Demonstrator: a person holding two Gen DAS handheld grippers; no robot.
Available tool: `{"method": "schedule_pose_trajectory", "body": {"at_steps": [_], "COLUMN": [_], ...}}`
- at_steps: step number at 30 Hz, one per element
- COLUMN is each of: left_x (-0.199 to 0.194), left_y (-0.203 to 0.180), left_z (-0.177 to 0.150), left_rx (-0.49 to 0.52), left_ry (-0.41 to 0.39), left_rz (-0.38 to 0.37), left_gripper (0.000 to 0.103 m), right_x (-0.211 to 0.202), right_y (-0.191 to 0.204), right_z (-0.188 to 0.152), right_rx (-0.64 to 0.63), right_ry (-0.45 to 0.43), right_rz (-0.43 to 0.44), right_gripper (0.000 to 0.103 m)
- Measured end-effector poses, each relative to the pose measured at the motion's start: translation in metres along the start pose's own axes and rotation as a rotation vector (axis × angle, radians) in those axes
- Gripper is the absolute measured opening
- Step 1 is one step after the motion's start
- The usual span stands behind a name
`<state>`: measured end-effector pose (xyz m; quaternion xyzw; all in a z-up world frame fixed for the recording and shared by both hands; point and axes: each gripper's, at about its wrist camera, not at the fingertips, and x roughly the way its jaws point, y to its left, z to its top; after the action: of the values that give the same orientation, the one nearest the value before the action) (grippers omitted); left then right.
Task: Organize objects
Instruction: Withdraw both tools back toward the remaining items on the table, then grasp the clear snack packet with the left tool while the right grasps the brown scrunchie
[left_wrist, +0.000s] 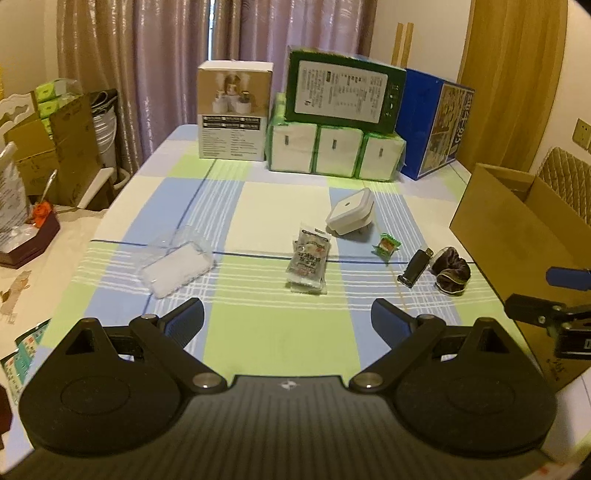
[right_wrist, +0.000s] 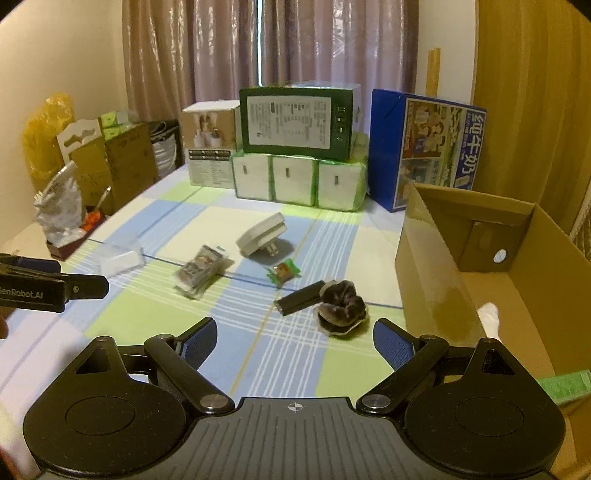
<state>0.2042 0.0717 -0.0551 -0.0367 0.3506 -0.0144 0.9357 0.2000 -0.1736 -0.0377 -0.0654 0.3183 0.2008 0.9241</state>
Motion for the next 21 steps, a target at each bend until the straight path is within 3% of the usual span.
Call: {"method": "schedule_pose_trajectory", "body": {"at_steps": [5,12,21], "left_x": [0.031,0.073,0.116], "left_y": [-0.008,-0.016,-0.021], "left_z": [0.001,0.004,0.014], "left_rx": [0.03,0.063,0.113], "left_ry": [0.004,-0.004,-0.014], "left_rz": [-0.019,-0.034,-0.027], "left_gripper": [0.095,0.094,0.086], "right_x": [0.031,0.071,0.115], "right_y": [-0.008,-0.019,-0.027], "right_z": [-0.002,-0.005,-0.005], "right_rx": [-0.012,-0.014,-0.038], "right_ry": [0.002,0.043,0.077], "right_rz": [-0.026,-0.039,-0.08], "right_gripper": [0.088,0.076,0.073]}}
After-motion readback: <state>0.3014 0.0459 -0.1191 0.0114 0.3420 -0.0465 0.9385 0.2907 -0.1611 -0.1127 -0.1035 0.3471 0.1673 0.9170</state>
